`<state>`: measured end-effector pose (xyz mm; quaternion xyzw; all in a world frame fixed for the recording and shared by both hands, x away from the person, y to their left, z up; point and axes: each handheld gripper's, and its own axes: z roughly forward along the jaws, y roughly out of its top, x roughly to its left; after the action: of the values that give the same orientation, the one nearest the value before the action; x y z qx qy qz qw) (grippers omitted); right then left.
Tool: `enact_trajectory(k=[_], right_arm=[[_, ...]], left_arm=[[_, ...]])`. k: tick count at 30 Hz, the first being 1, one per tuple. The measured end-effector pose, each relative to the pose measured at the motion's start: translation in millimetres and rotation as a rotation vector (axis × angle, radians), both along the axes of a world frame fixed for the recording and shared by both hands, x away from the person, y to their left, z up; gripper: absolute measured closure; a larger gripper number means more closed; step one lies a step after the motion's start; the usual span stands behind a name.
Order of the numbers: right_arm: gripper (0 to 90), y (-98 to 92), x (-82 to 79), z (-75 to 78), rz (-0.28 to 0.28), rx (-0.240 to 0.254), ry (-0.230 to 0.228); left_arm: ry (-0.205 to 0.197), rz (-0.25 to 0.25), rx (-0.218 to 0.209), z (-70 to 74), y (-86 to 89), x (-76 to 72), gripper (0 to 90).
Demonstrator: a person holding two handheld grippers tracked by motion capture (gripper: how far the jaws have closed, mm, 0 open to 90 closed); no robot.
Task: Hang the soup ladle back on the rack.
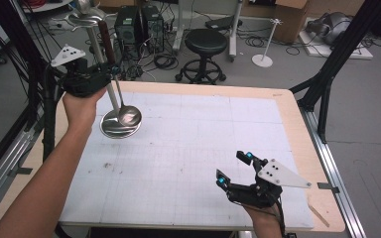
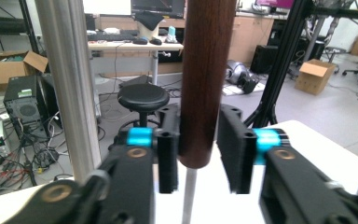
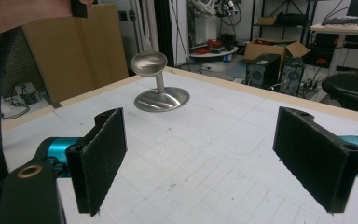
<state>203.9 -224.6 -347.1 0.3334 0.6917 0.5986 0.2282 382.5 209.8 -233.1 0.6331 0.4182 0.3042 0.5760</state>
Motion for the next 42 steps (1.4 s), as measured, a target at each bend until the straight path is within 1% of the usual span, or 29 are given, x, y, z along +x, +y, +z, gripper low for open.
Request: enact_trajectory(k=[2,4,6,10,11,12,13,14,16,17,19,20,22,23,24,26,28,29,32,33,35,36,37,38,42], right_arm=[[16.1,0.2,0.3,-0.3,-0.001,0.001,-0.001],[16.1,0.4,0.0,-0.3,0.0,0.0,0.0],[16.1,0.4,-0.5,-0.2,-0.001,0.002,0.001],[16.1,0.3,-1.0,-0.5,-0.002,0.0,-0.001],[16.1,0.0,-0.8,-0.8,-0.002,-0.002,-0.001],[16.2,-0.1,-0.6,-1.0,-0.006,-0.001,0.002],[16.1,-0.3,-0.6,-1.3,-0.009,-0.001,0.003],[16.1,-0.5,-0.7,-1.7,-0.011,-0.001,0.005],[16.1,-0.3,-0.6,-2.7,-0.018,-0.016,0.007],[16.1,-0.3,-0.9,-3.1,-0.023,-0.022,0.009],[16.1,-1.7,-2.3,-4.2,-0.04,-0.042,0.009],[16.1,-2.3,-2.9,-4.6,-0.046,-0.047,0.006],[16.1,-5.2,-3.4,-6.0,-0.056,-0.053,0.005],[16.1,-6.8,-3.9,-6.7,-0.066,-0.053,0.008],[16.1,-8.7,-4.5,-7.9,-0.076,-0.051,0.011],[16.1,-11.6,-4.9,-9.9,-0.083,-0.058,0.013],[16.1,-15.2,-5.1,-13.2,-0.099,-0.077,0.022],[16.1,-16.6,-4.9,-14.5,-0.105,-0.08,0.024],[16.1,-22.3,-5.3,-19.7,-0.129,-0.083,0.044],[16.2,-23.0,-5.2,-20.8,-0.131,-0.083,0.044],[16.1,-24.8,-6.0,-23.6,-0.138,-0.094,0.041],[16.1,-25.2,-7.2,-25.6,-0.145,-0.095,0.05],[16.1,-25.6,-7.3,-26.7,-0.15,-0.103,0.051],[16.1,-26.1,-8.4,-28.1,-0.154,-0.112,0.054],[16.1,-27.8,-12.2,-33.5,-0.168,-0.109,0.061]], left_arm=[[-0.009,0.0,0.011,-1.3,0.6,-2.5,62.8],[-0.011,0.005,0.01,-3.0,2.9,-5.4,60.0],[-0.012,0.007,0.0,-4.4,5.8,-8.8,56.1],[-0.034,-0.008,-0.004,-6.9,11.9,-20.8,51.1],[-0.039,-0.023,-0.018,-7.8,13.9,-25.1,50.2],[-0.042,-0.034,-0.022,-8.0,15.1,-27.5,47.6],[-0.048,-0.058,-0.03,-8.8,16.3,-31.7,44.7],[-0.054,-0.076,-0.037,-9.5,16.8,-34.4,43.9],[-0.065,-0.137,-0.054,-11.4,18.3,-41.6,40.6],[-0.082,-0.186,-0.067,-13.3,19.5,-47.2,39.8],[-0.099,-0.215,-0.079,-14.8,20.4,-53.6,34.5],[-0.108,-0.238,-0.081,-15.8,21.7,-57.7,32.1],[-0.12,-0.272,-0.089,-18.4,23.3,-66.5,26.8],[-0.124,-0.291,-0.085,-20.8,24.2,-72.3,24.9],[-0.125,-0.299,-0.085,-22.7,24.2,-75.7,23.4],[-0.128,-0.313,-0.067,-28.7,24.4,-84.7,17.5],[-0.126,-0.333,-0.071,-36.8,26.0,-92.8,17.4],[-0.128,-0.343,-0.075,-42.7,26.7,-97.4,17.4],[-0.128,-0.368,-0.071,-59.4,27.3,-107.1,17.6],[-0.13,-0.378,-0.075,-64.0,27.0,-109.5,17.7],[-0.139,-0.39,-0.066,-77.3,26.8,-117.1,17.6],[-0.141,-0.394,-0.064,-81.5,27.2,-119.7,17.6],[-0.139,-0.393,-0.066,-88.6,28.1,-123.9,17.6],[-0.136,-0.394,-0.07,-92.7,28.6,-125.9,17.6],[-0.104,-0.383,-0.061,-112.1,33.5,-134.9,17.8]])
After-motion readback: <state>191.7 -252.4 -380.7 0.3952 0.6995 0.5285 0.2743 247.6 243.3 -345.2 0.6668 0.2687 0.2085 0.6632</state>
